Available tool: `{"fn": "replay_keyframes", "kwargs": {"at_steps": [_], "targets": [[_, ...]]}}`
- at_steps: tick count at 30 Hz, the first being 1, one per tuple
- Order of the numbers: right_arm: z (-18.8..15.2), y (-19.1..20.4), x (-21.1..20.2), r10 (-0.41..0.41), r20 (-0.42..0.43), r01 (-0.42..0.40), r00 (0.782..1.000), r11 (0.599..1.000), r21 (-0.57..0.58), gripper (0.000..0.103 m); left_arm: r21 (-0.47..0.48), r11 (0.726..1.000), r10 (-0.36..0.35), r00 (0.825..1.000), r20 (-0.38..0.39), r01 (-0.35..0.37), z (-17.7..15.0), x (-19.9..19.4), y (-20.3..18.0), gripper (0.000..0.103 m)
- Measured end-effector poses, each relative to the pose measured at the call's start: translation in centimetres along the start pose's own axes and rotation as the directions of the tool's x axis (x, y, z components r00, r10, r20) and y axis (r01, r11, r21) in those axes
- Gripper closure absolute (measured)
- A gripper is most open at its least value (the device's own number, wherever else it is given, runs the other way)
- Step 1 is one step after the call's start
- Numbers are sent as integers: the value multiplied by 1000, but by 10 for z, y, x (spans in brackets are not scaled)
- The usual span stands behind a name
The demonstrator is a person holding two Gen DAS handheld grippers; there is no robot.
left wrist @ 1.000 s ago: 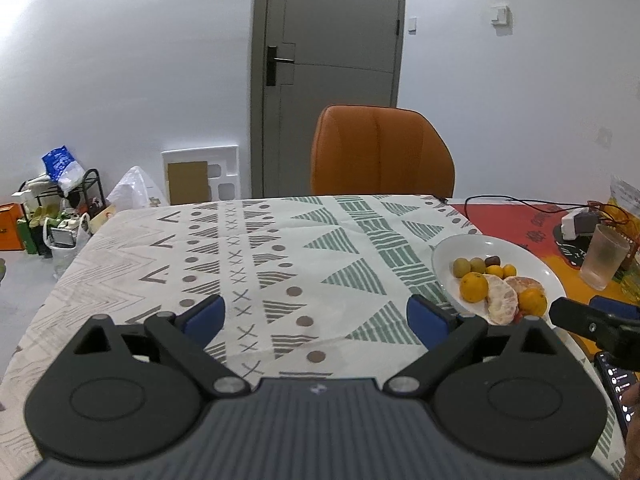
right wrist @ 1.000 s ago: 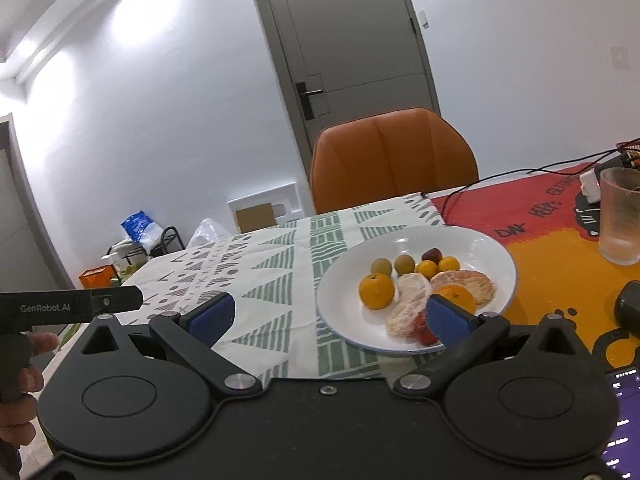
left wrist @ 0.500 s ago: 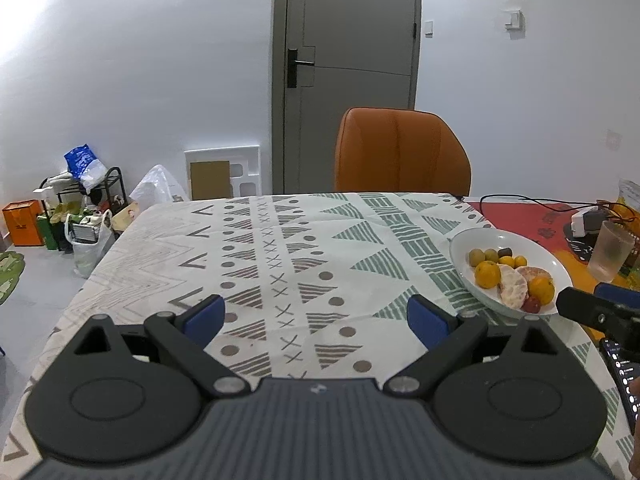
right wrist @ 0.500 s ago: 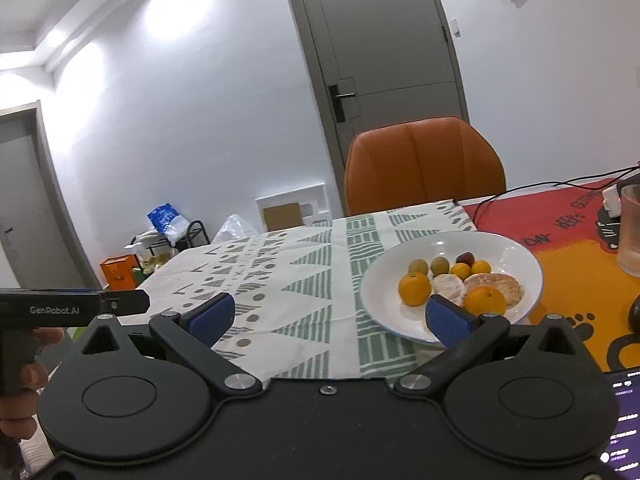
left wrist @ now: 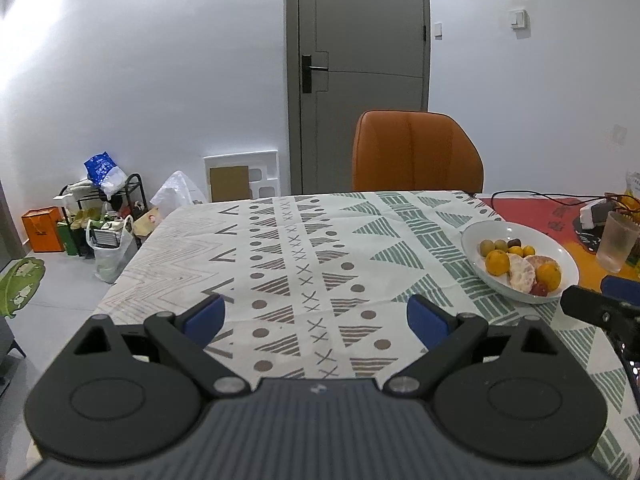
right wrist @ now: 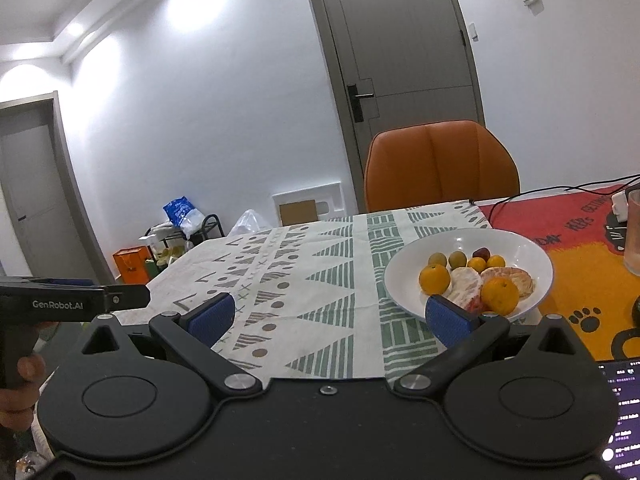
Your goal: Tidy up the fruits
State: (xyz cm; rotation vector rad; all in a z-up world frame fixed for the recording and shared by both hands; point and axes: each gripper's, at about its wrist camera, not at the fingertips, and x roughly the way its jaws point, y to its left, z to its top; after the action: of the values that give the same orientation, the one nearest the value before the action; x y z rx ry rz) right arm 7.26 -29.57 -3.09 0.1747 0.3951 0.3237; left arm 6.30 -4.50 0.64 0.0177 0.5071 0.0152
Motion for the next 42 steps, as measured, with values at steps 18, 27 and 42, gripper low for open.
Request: {"fn": "replay_keyframes", "kwargs": {"at_steps": [18, 27, 42], "targets": [[-13, 27, -5, -8, -60, 2, 998, 996, -84, 0, -25, 999, 28, 1000, -12, -28, -28, -18, 15, 6], [-15, 36, -5, -11, -69, 3, 998, 994, -111, 0, -54, 998, 41, 999, -2, -41, -33, -29, 29, 6], [-19, 38, -1, -4, -78, -5, 997, 994, -110, 0, -50, 998, 23, 1000, -7, -24, -33, -31, 30, 6]]}}
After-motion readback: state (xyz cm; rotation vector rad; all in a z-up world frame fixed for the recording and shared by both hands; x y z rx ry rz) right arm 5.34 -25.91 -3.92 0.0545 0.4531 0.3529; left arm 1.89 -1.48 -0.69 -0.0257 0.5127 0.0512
